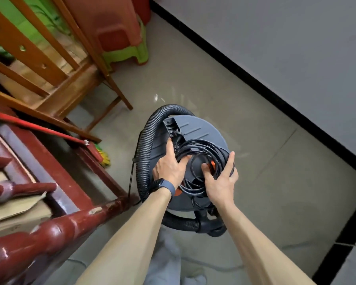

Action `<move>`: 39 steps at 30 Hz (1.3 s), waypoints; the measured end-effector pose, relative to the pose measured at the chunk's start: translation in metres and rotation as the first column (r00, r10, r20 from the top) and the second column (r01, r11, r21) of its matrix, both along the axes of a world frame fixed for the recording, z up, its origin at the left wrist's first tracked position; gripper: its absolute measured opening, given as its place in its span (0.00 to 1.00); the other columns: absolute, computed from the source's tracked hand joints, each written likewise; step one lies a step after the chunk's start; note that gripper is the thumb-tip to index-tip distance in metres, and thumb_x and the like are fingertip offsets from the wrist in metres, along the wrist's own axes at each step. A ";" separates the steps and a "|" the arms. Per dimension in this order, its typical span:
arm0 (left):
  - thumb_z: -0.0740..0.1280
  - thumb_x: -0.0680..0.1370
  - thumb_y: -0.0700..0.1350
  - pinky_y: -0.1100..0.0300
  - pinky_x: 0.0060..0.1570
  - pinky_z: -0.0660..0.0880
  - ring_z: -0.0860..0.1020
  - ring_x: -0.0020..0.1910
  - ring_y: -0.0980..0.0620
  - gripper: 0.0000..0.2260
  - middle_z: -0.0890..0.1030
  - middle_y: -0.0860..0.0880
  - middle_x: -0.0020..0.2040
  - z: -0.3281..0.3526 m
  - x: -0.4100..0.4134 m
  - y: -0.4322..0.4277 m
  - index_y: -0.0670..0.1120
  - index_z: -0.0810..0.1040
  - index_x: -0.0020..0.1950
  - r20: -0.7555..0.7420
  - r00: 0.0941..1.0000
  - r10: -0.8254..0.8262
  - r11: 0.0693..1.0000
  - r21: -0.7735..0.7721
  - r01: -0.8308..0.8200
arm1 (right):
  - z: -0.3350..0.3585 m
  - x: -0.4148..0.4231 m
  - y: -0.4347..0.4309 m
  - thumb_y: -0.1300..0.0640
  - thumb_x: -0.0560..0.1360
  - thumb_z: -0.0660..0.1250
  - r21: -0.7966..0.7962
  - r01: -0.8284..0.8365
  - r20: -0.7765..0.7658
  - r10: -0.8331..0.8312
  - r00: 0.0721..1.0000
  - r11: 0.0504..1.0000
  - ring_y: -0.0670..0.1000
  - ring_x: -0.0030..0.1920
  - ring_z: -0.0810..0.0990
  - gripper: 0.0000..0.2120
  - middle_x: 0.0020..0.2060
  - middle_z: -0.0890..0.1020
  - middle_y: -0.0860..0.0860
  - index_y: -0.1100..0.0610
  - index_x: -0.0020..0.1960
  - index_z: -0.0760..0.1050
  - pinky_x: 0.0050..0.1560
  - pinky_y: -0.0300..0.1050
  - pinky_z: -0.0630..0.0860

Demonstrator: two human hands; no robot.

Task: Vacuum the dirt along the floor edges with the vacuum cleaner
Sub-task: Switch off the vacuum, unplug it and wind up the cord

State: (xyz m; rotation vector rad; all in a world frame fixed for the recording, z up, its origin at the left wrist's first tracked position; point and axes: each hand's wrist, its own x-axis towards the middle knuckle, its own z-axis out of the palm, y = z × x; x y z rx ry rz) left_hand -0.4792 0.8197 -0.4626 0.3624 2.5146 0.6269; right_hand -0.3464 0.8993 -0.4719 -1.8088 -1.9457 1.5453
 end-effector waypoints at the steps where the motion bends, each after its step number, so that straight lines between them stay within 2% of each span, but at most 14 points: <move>1: 0.63 0.77 0.64 0.48 0.54 0.73 0.78 0.58 0.36 0.36 0.80 0.41 0.61 0.001 -0.013 0.008 0.58 0.49 0.79 0.004 1.000 0.019 1.000 -0.003 -0.019 | 0.001 -0.014 0.012 0.34 0.77 0.68 -0.007 -0.015 0.002 0.015 1.000 1.000 0.65 0.78 0.63 0.46 0.82 0.49 0.58 0.32 0.81 0.39 0.78 0.60 0.60; 9: 0.62 0.78 0.63 0.49 0.52 0.74 0.78 0.58 0.37 0.35 0.79 0.41 0.62 -0.001 -0.103 0.077 0.55 0.50 0.79 0.010 0.987 0.161 0.987 0.017 -0.161 | -0.001 -0.119 0.098 0.35 0.78 0.67 -0.004 -0.119 -0.010 0.119 0.993 0.993 0.61 0.79 0.62 0.45 0.83 0.50 0.55 0.33 0.82 0.39 0.77 0.57 0.59; 16: 0.63 0.77 0.64 0.47 0.56 0.75 0.77 0.59 0.36 0.35 0.78 0.41 0.65 0.001 -0.199 0.144 0.58 0.50 0.78 0.029 0.990 0.139 0.990 0.023 -0.140 | -0.002 -0.208 0.159 0.34 0.79 0.65 0.005 -0.140 0.013 0.140 0.990 0.990 0.67 0.79 0.60 0.45 0.82 0.49 0.60 0.35 0.83 0.37 0.77 0.62 0.61; 25: 0.64 0.77 0.62 0.49 0.54 0.73 0.77 0.58 0.35 0.33 0.78 0.40 0.64 0.002 -0.299 0.208 0.56 0.54 0.77 -0.041 0.918 0.394 0.917 0.085 -0.389 | -0.007 -0.340 0.251 0.35 0.80 0.66 0.032 -0.353 -0.023 0.353 0.935 0.935 0.67 0.80 0.58 0.45 0.83 0.49 0.61 0.37 0.83 0.38 0.79 0.63 0.59; 31: 0.64 0.77 0.63 0.47 0.55 0.74 0.76 0.59 0.35 0.34 0.77 0.39 0.65 -0.002 -0.371 0.221 0.55 0.55 0.78 -0.052 0.880 0.473 0.879 0.101 -0.466 | -0.011 -0.423 0.270 0.35 0.80 0.64 0.066 -0.438 -0.017 0.440 0.898 0.896 0.69 0.79 0.58 0.44 0.82 0.51 0.62 0.38 0.84 0.38 0.78 0.66 0.59; 39: 0.64 0.78 0.62 0.48 0.55 0.74 0.77 0.60 0.35 0.37 0.77 0.39 0.65 0.000 -0.417 0.237 0.52 0.50 0.80 0.032 0.835 0.549 0.832 0.075 -0.550 | 0.000 -0.484 0.294 0.37 0.80 0.66 0.050 -0.511 -0.007 0.512 0.859 0.858 0.63 0.80 0.58 0.44 0.82 0.53 0.60 0.41 0.85 0.40 0.79 0.57 0.57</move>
